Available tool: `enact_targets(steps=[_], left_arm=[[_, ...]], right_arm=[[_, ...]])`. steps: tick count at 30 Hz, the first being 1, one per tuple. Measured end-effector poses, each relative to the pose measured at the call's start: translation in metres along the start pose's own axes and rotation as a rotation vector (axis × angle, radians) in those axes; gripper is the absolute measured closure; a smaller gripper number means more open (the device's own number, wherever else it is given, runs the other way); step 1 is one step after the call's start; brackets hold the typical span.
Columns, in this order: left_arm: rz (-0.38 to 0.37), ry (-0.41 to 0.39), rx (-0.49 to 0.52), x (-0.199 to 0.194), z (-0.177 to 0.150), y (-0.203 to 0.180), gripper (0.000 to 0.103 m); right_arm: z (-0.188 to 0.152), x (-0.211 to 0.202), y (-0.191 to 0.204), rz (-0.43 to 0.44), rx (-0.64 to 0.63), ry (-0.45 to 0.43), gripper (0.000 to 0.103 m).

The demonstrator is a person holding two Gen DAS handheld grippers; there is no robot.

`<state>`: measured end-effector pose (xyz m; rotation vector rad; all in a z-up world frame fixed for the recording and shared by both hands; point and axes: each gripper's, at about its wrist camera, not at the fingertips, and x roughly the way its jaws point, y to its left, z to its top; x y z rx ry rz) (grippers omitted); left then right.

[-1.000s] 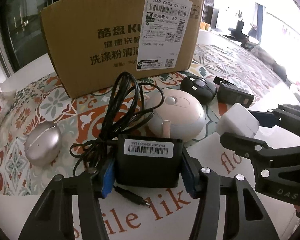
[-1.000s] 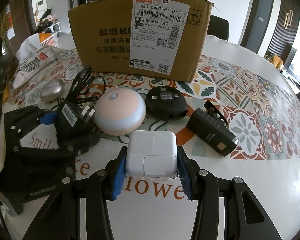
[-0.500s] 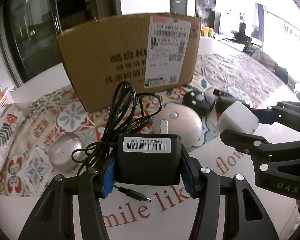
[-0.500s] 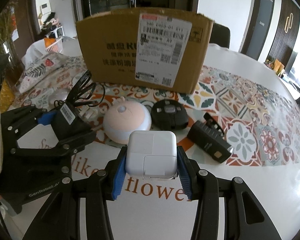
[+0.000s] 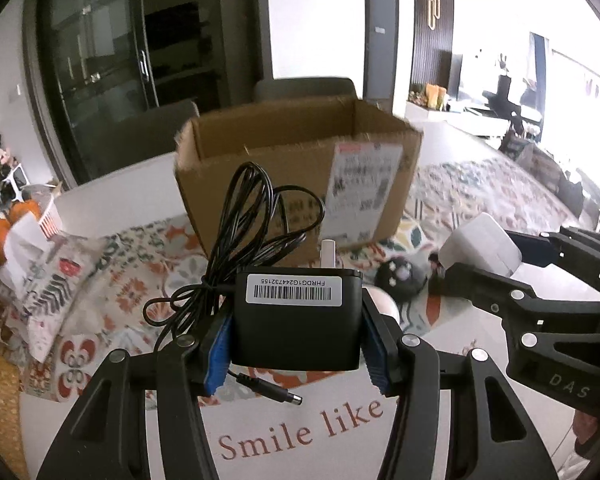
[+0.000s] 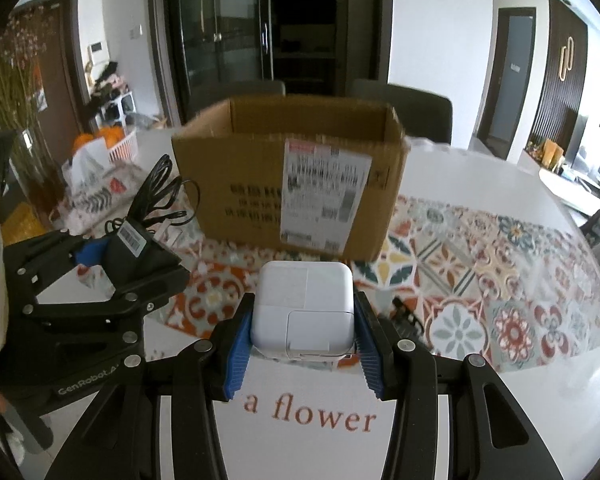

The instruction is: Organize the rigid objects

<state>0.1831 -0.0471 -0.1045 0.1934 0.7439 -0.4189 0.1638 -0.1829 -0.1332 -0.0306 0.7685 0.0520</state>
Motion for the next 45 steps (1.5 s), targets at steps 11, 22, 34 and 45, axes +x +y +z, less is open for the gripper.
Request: enact_targets(steps=[11, 22, 34, 45], left_arm=[[0.024, -0.078, -0.057, -0.029, 0.054, 0.017, 0.049], [0.023, -0.094, -0.048, -0.029, 0.108, 0.026, 0.049], [-0.043, -0.021, -0.046, 0.015, 0.166, 0.038, 0.049], [-0.103, 0.157, -0.098, 0.079, 0.182, 0.049, 0.049]], right_arm=[[0.054, -0.023, -0.005, 0.005, 0.036, -0.115, 0.056], [0.108, -0.016, -0.019, 0.018, 0.084, -0.144, 0.056], [0.166, 0.021, -0.044, 0.053, 0.095, -0.083, 0.056], [0.186, 0.084, -0.062, 0.078, 0.117, 0.067, 0.056]])
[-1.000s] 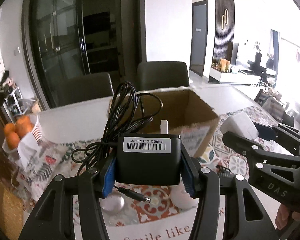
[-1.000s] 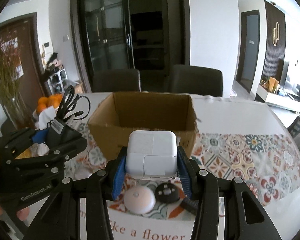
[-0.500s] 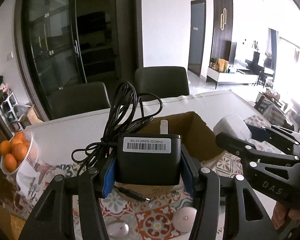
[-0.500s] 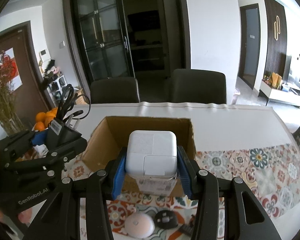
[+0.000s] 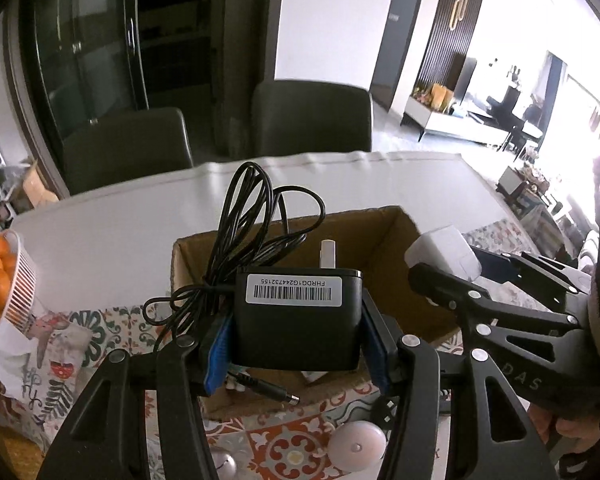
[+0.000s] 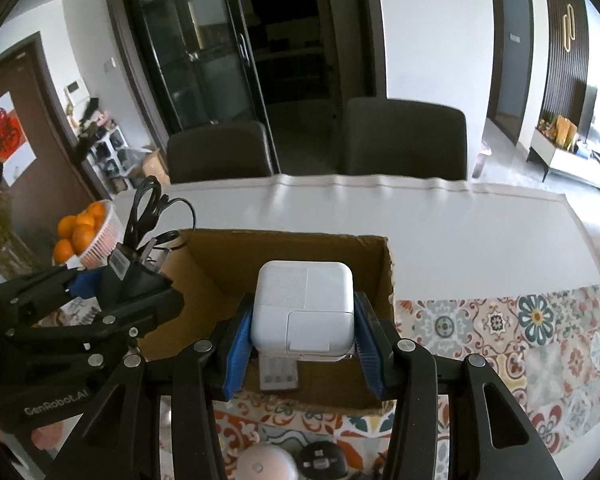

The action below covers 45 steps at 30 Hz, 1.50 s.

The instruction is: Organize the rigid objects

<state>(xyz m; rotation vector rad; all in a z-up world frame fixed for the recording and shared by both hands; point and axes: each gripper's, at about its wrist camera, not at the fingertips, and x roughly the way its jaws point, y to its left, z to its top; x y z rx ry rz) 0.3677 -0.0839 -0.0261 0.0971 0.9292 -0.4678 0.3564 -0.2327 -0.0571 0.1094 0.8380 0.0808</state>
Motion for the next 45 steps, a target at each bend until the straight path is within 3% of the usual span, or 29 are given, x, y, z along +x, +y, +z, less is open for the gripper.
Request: enact_targets(steps=[12, 14, 15, 24, 26, 27, 31, 45], left_arm=[[-0.018, 0.135, -0.024, 0.045, 0.000, 0.009, 0.047], [-0.025, 0.152, -0.029, 0.047, -0.002, 0.010, 0.044], [-0.006, 0.153, -0.031, 0.047, -0.003, 0.011, 0.038], [0.139, 0.055, -0.030, 0.017, -0.008, 0.018, 0.016], [0.182, 0.030, -0.035, 0.008, -0.011, 0.022, 0.015], [0.208, 0.017, -0.038, 0.003, -0.013, 0.023, 0.012], [0.266, -0.030, -0.029, -0.016, -0.022, 0.023, 0.008], [0.372, -0.157, -0.044, -0.070, -0.067, 0.018, 0.000]], right_arm=[[0.002, 0.034, -0.005, -0.010, 0.006, 0.087, 0.056], [0.000, 0.037, -0.005, -0.015, 0.003, 0.094, 0.056], [-0.001, 0.037, -0.005, -0.017, 0.003, 0.096, 0.056], [-0.006, 0.040, 0.001, -0.010, 0.000, 0.111, 0.054], [-0.007, 0.037, 0.003, -0.021, 0.004, 0.102, 0.028], [-0.007, 0.033, 0.004, -0.047, 0.005, 0.089, 0.026], [-0.011, 0.016, 0.013, -0.105, -0.029, 0.039, 0.026], [-0.044, -0.046, 0.040, -0.138, -0.066, -0.106, 0.022]])
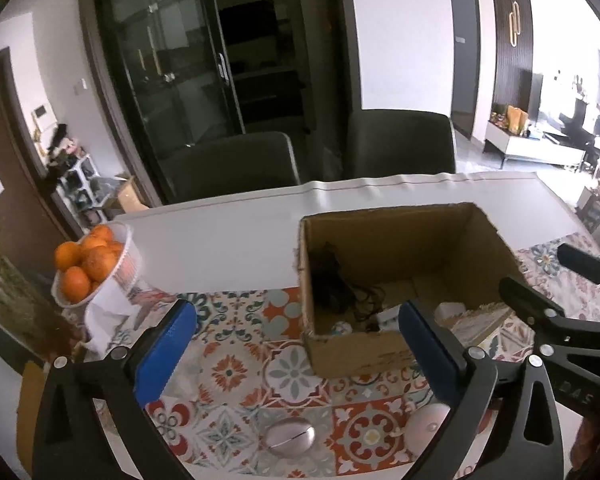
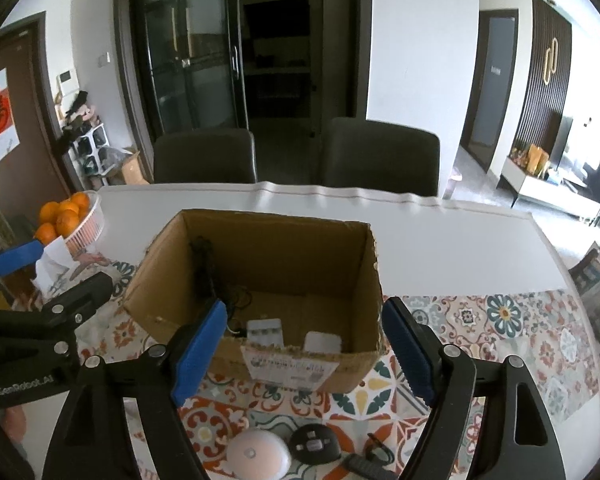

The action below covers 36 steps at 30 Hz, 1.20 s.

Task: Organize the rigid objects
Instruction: 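Withdraw both open grippers from the box toward the remaining items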

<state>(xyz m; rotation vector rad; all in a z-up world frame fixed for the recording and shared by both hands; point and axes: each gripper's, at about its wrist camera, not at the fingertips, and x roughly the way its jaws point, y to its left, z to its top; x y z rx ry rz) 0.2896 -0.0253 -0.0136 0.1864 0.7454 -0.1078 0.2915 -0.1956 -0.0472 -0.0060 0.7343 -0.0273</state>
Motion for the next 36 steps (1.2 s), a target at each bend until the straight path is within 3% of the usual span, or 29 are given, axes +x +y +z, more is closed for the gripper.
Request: enact_targets(steps=[11, 36], left_arm=[[0.031, 0.002, -0.049, -0.019, -0.038, 0.010, 0.000], [0.074, 0.082, -0.100, -0.024, -0.134, 0.005, 0.000]], right_arm=[[-0.036, -0.026, 0.017, 0.004, -0.031, -0.054, 0.019], [-0.122, -0.009, 0.034, 0.155, -0.056, 0.069, 0.019]])
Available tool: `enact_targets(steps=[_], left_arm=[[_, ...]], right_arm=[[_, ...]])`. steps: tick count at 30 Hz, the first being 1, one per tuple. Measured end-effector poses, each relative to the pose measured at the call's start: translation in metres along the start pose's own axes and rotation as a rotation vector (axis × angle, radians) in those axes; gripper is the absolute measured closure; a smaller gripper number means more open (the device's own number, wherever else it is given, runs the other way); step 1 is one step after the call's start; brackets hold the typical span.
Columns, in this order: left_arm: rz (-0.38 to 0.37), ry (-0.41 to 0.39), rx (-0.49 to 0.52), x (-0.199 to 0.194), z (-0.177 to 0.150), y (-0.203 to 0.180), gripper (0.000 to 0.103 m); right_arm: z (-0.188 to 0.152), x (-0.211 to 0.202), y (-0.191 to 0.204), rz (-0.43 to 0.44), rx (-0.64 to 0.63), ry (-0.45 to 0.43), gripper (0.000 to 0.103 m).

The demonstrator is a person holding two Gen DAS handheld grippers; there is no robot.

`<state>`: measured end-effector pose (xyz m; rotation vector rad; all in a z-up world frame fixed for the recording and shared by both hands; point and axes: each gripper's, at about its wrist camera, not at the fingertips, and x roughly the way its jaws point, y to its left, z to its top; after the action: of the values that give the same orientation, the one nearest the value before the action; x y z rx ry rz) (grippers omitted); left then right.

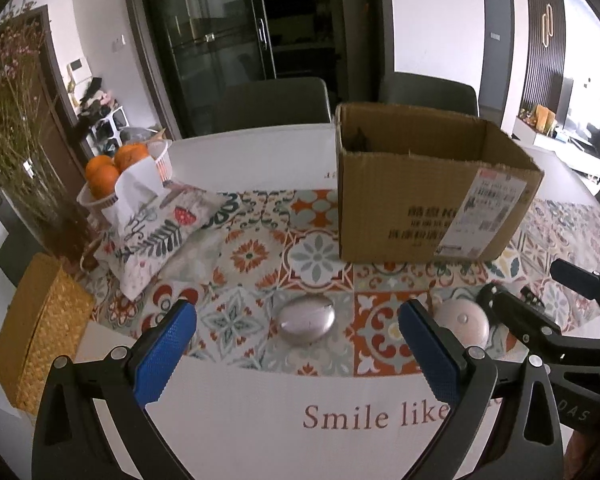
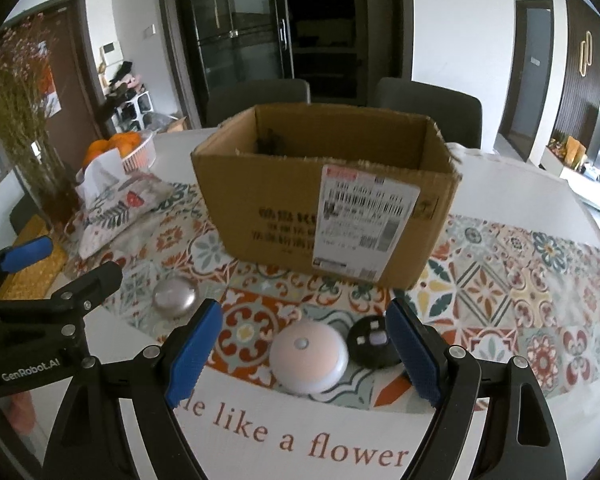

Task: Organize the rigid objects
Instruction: 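Withdraw both open grippers from the box toward the remaining items, then grasp the pink round lamp with the right gripper while the left gripper approaches the silver case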

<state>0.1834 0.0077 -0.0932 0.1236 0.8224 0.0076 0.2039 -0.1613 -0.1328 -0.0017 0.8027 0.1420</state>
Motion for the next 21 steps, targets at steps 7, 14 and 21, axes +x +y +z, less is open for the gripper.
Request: enact_targets(steps=[7, 14, 21], left_arm=[[0.014, 0.013, 0.021, 0.010, -0.019, -0.005, 0.000], [0.019, 0.027, 0.041, 0.023, -0.034, -0.010, 0.000], [0.019, 0.068, 0.047, 0.043, -0.050, -0.013, 0.000]], right_arm=[[-0.022, 0.010, 0.005, 0.020, -0.022, 0.003, 0.019], [-0.039, 0.025, 0.003, 0.031, -0.035, 0.025, 0.019], [-0.055, 0.044, 0.004, 0.032, -0.053, 0.061, 0.020]])
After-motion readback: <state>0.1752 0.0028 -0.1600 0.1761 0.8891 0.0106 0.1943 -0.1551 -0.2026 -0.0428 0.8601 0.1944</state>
